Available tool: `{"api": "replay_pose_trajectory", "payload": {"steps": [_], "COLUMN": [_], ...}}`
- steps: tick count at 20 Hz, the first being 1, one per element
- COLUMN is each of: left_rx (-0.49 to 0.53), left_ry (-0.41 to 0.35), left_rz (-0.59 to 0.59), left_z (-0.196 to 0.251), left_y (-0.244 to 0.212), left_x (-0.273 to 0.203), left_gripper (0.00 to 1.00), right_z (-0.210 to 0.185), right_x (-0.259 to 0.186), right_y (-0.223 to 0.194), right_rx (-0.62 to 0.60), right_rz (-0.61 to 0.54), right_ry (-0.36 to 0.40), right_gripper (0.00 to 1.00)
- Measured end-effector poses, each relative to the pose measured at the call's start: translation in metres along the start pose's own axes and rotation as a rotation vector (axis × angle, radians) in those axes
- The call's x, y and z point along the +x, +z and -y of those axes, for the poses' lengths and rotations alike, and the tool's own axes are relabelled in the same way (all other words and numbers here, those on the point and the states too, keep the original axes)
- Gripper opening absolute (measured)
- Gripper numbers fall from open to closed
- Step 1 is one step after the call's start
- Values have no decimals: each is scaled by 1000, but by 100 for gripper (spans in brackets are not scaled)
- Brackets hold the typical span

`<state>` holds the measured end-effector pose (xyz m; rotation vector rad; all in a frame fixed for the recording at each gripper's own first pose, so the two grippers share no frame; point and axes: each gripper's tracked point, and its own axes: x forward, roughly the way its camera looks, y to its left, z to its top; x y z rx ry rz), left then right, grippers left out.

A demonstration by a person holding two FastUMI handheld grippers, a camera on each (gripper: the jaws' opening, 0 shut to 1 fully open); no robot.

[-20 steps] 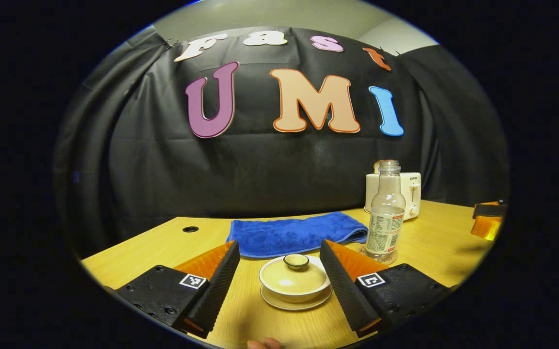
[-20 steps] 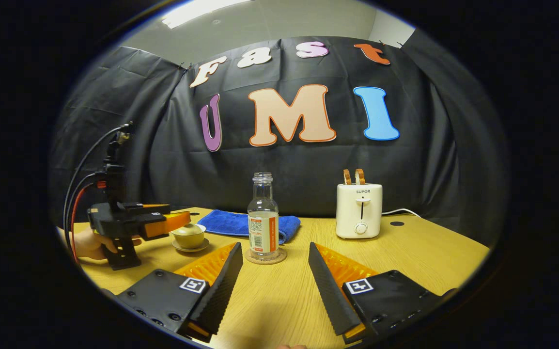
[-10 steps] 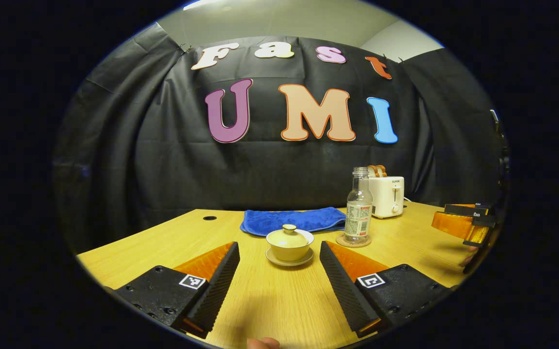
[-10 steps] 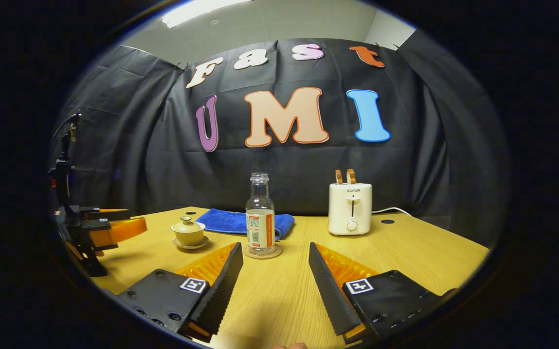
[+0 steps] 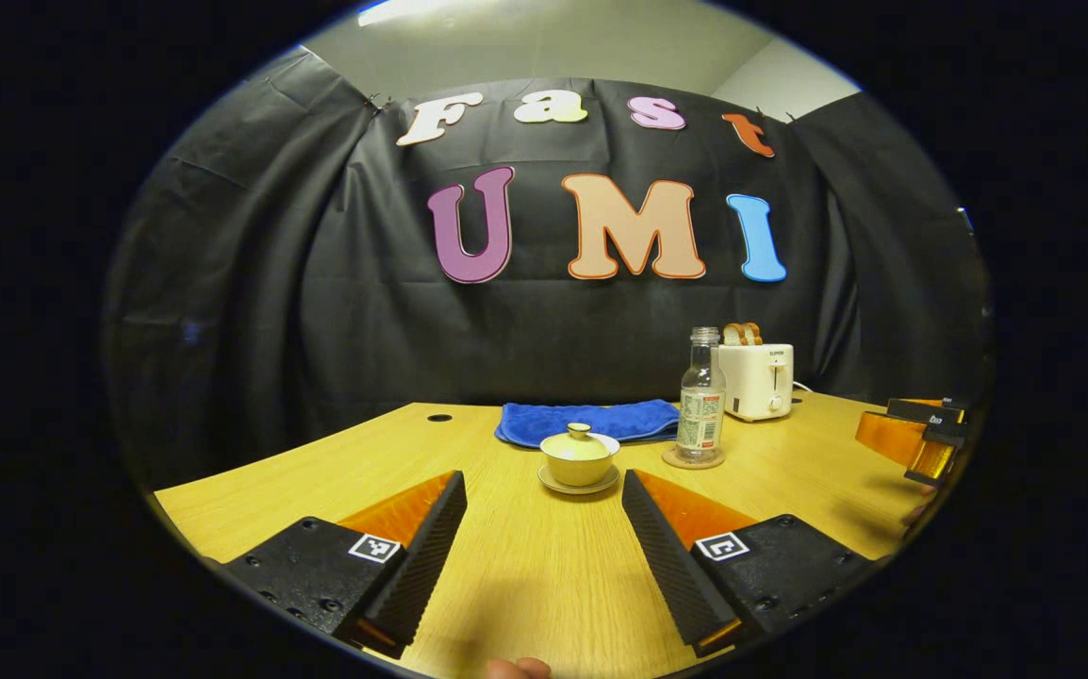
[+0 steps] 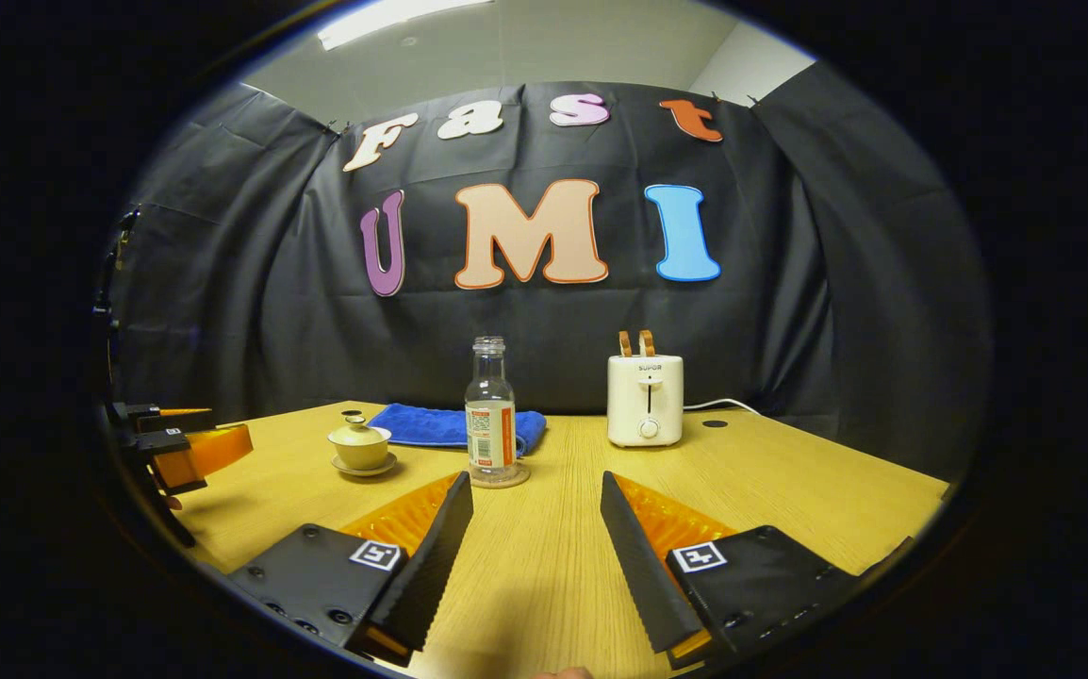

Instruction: Open the teacup lid with one hand, grasp the water bottle and pour water into the teacup with the other hand; after pouring, place the water bottle on the coaster and then close the teacup lid.

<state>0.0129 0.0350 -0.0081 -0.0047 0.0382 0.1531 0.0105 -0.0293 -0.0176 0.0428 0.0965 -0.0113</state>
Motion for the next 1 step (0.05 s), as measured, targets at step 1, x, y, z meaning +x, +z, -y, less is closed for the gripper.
{"api": "replay_pose_trajectory", "payload": {"steps": [1], "left_rx": [0], "left_ry": [0], "left_rz": [-1], "left_z": [0], "left_y": [0], "left_x": [0], "left_gripper": [97], "right_z": [-1], "right_x": [0], "right_y": [0], "right_rx": [0], "right_rz": [0], "right_ry": [1], "right_gripper": [83]}}
